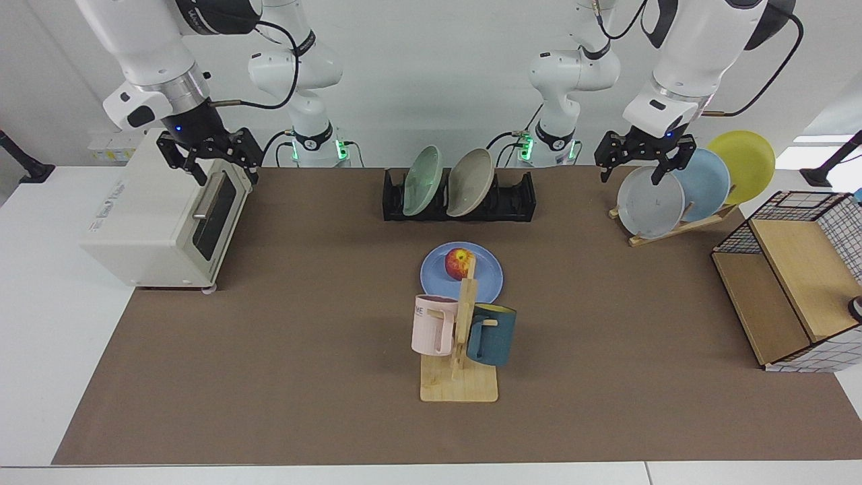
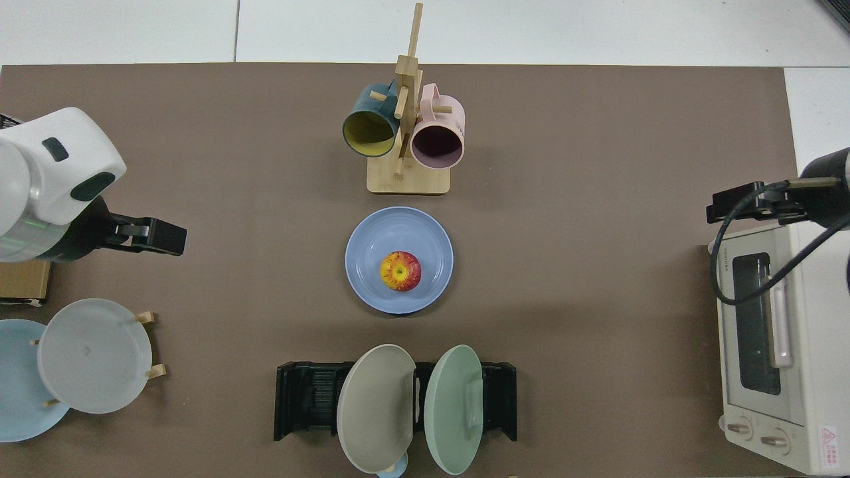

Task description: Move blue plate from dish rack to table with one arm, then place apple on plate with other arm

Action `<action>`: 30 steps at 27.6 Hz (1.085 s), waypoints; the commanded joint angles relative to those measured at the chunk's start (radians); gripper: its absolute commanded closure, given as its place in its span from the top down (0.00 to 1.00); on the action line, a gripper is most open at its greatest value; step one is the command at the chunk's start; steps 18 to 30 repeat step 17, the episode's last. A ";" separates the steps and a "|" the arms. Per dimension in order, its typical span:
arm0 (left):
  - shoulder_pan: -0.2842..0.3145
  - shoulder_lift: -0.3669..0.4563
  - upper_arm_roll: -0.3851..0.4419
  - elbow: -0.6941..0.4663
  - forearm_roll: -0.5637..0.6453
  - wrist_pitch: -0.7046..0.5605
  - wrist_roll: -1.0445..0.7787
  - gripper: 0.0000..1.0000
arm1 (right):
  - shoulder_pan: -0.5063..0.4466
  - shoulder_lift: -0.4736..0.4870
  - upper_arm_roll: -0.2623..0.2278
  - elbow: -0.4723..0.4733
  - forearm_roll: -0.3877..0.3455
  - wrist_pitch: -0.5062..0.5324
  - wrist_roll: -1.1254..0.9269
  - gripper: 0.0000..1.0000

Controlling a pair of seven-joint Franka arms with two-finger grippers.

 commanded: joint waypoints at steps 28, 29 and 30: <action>0.002 -0.016 0.002 0.002 0.007 -0.018 0.000 1.00 | 0.000 -0.011 0.010 -0.081 -0.041 0.072 0.004 1.00; 0.002 -0.016 0.002 0.002 0.007 -0.018 0.000 1.00 | 0.000 -0.011 0.010 -0.081 -0.041 0.072 0.004 1.00; 0.002 -0.016 0.002 0.002 0.007 -0.018 0.000 1.00 | 0.000 -0.011 0.010 -0.081 -0.041 0.072 0.004 1.00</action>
